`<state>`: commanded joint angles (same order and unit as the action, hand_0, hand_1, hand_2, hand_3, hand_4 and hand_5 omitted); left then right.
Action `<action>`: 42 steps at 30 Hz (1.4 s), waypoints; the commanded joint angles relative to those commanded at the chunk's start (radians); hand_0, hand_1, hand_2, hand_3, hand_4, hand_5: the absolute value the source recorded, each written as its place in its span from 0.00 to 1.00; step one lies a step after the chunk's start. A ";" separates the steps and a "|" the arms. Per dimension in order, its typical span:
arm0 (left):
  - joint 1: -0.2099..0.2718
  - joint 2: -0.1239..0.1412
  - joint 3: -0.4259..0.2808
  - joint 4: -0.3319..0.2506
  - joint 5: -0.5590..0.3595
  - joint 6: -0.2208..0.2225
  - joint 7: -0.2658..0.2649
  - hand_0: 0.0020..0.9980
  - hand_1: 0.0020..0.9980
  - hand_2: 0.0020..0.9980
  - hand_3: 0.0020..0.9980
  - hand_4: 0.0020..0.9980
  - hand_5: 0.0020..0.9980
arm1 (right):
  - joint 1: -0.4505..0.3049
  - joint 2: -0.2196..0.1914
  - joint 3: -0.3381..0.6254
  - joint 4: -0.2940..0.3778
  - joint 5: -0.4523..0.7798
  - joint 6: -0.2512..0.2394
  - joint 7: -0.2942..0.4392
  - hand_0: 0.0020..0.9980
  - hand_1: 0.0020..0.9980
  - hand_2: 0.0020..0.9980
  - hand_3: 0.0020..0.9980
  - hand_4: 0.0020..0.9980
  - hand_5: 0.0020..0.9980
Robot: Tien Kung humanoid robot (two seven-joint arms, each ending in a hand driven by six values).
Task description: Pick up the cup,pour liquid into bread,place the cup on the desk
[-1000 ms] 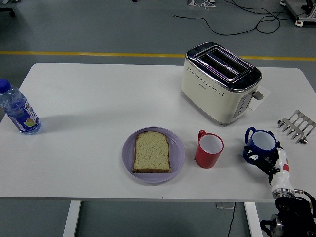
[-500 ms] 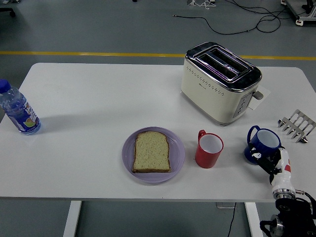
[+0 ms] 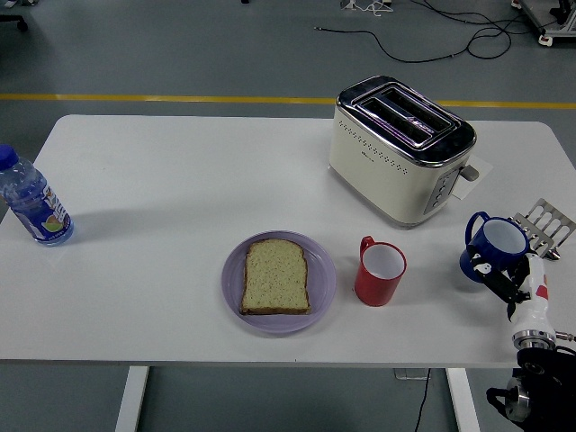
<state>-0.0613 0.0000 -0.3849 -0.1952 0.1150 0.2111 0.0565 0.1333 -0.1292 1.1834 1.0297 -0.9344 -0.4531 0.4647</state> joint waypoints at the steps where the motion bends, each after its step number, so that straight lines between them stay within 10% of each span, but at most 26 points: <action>1: 0.000 0.000 -0.001 0.000 0.000 0.000 0.000 0.65 0.66 0.67 0.52 0.24 0.85 | -0.003 -0.004 0.008 0.020 -0.008 -0.005 -0.006 0.45 0.47 0.57 0.55 0.61 0.00; 11: -0.002 0.000 -0.006 0.000 0.004 -0.001 -0.001 0.65 0.66 0.67 0.52 0.24 0.85 | -0.027 -0.051 0.063 0.267 -0.124 -0.053 -0.122 0.43 0.44 0.56 0.55 0.64 0.00; 25: -0.004 0.001 -0.011 0.001 0.008 0.000 -0.001 0.65 0.66 0.67 0.52 0.24 0.84 | -0.005 -0.113 0.053 0.619 -0.410 -0.052 -0.562 0.36 0.41 0.55 0.55 0.66 0.01; 42: -0.003 0.000 -0.011 0.001 0.002 0.001 0.000 0.65 0.66 0.67 0.52 0.24 0.84 | 0.246 -0.181 -0.184 0.646 -0.730 0.122 -0.871 0.24 0.31 0.54 0.55 0.65 0.00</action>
<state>-0.0645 0.0000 -0.3962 -0.1942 0.1171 0.2122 0.0567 0.3796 -0.3103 0.9997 1.6761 -1.6644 -0.3308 -0.4065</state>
